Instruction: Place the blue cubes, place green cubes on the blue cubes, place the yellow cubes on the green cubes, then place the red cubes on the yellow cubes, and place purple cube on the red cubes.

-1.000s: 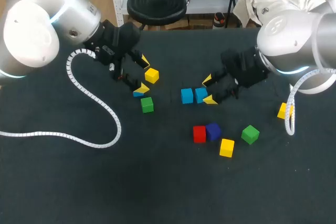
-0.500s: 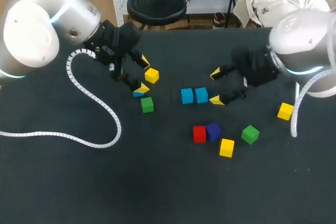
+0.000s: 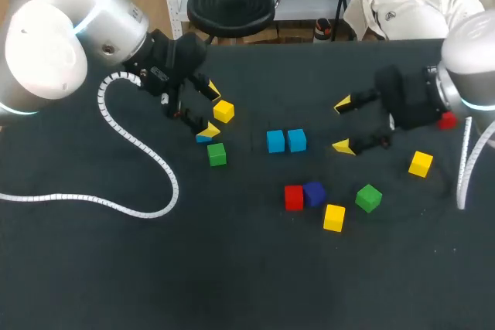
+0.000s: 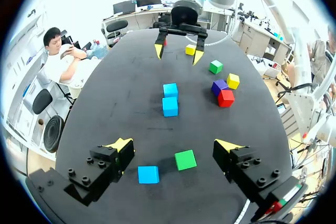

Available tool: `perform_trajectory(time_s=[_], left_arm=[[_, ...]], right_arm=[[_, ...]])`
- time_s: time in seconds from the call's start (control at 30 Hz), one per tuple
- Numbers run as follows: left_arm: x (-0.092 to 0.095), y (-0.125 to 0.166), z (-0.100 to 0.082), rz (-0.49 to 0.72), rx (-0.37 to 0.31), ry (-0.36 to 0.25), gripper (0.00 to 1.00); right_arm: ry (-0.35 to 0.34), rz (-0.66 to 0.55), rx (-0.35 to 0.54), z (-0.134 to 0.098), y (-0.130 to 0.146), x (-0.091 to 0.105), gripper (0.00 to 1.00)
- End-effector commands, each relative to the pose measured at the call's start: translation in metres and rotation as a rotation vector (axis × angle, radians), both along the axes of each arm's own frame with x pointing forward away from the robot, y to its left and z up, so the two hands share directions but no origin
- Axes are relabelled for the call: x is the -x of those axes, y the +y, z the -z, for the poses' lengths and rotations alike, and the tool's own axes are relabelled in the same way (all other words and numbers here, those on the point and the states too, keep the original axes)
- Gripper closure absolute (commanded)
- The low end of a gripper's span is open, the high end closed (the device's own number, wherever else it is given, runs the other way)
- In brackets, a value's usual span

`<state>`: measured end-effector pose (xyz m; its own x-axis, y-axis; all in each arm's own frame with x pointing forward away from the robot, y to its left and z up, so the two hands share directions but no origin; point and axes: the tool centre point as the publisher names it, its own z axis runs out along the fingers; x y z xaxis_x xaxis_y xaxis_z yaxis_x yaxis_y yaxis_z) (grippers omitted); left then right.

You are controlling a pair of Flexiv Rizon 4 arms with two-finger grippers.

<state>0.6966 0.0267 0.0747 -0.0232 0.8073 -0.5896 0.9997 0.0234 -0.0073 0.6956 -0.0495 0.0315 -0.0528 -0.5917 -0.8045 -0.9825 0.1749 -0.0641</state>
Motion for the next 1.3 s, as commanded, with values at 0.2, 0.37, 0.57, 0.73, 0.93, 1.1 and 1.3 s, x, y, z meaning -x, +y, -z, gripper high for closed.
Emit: perform_trajectory(time_s=[0.2, 0.37, 0.57, 0.73, 0.93, 1.1, 1.3], left_arm=[[0.0, 0.001, 0.0, 0.002, 0.003, -0.002, 0.0], [0.0, 0.001, 0.0, 0.002, 0.003, -0.002, 0.0], [0.0, 0.001, 0.0, 0.002, 0.003, -0.002, 0.0], [0.0, 0.001, 0.0, 0.002, 0.003, -0.002, 0.0], [0.0, 0.001, 0.0, 0.002, 0.003, -0.002, 0.0], [0.0, 0.001, 0.0, 0.002, 0.003, -0.002, 0.0], [-0.02, 0.022, 0.025, -0.055, -0.022, 0.024, 0.0]], right_arm=[[0.033, -0.153, -0.019, -0.004, -0.01, 0.0, 0.0], [0.034, -0.17, -0.001, -0.008, -0.014, -0.001, 0.0], [0.004, -0.215, 0.017, -0.015, -0.021, -0.004, 0.0], [0.027, -0.27, 0.004, -0.015, -0.021, -0.005, 0.0], [0.027, -0.27, 0.004, -0.015, -0.021, -0.005, 0.0], [0.027, -0.27, 0.004, -0.015, -0.021, -0.005, 0.0], [0.027, -0.27, 0.004, -0.015, -0.021, -0.005, 0.0]])
